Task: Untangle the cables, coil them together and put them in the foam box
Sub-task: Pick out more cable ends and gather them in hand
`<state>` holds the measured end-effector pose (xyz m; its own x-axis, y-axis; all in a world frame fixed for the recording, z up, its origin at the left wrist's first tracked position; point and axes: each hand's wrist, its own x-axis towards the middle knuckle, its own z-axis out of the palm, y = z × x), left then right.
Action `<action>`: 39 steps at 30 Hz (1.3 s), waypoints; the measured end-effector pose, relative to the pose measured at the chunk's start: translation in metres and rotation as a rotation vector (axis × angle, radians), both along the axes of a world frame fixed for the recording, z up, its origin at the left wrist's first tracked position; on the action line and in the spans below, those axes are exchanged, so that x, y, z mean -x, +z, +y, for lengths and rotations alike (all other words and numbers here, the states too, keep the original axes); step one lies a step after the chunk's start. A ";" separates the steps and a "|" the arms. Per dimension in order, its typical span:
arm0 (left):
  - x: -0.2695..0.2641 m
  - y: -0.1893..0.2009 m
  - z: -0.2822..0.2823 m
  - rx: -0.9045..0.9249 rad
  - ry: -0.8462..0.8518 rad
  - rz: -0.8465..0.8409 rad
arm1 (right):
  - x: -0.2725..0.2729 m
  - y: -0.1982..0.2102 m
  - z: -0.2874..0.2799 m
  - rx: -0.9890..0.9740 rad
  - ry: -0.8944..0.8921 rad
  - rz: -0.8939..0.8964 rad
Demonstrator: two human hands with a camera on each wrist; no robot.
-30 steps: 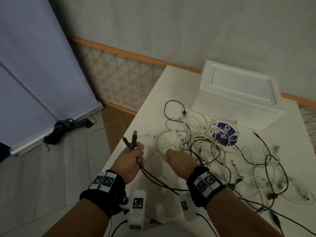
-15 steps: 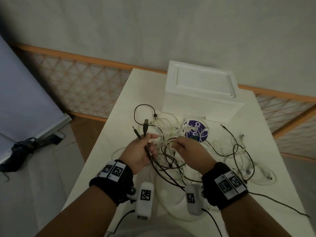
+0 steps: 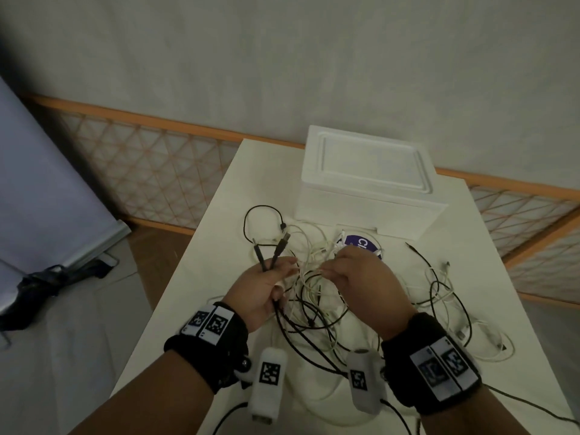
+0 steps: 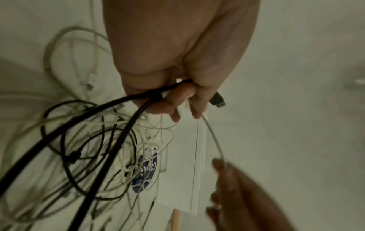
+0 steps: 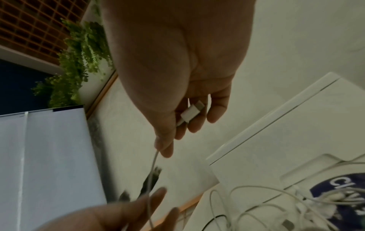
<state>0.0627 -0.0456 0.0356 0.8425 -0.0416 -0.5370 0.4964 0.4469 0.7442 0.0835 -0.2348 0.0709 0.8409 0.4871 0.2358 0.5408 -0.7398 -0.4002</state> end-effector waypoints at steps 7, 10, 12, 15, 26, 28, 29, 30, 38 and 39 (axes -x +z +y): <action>-0.012 -0.009 0.014 0.117 0.315 0.100 | 0.011 -0.016 -0.053 0.526 -0.106 0.300; -0.005 -0.010 0.005 0.097 0.292 0.131 | 0.018 -0.022 -0.062 0.640 -0.173 0.357; 0.001 -0.013 -0.007 0.067 0.251 0.129 | 0.018 -0.017 -0.058 0.688 -0.163 0.302; 0.010 -0.015 -0.030 -0.039 0.172 0.111 | 0.019 -0.005 -0.025 0.337 -0.095 0.317; 0.004 0.007 -0.027 0.169 0.216 0.180 | 0.036 -0.001 0.019 0.148 0.040 0.249; -0.002 0.010 -0.019 0.183 0.229 0.203 | 0.049 -0.003 0.008 0.259 0.121 0.312; -0.006 0.010 -0.013 0.185 0.236 0.212 | 0.054 -0.007 0.000 0.318 0.128 0.331; -0.010 0.010 -0.008 0.187 0.246 0.221 | 0.056 -0.009 -0.009 0.359 0.100 0.348; -0.012 -0.001 0.008 0.199 0.299 0.266 | 0.033 0.003 -0.084 0.462 -0.281 0.505; -0.010 -0.002 0.006 0.210 0.299 0.263 | 0.030 0.000 -0.089 0.469 -0.300 0.444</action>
<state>0.0727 -0.0391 0.0335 0.6699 0.0521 -0.7406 0.4829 0.7271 0.4879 0.0536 -0.3233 0.0706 0.9227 0.1860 -0.3376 0.1466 -0.9794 -0.1389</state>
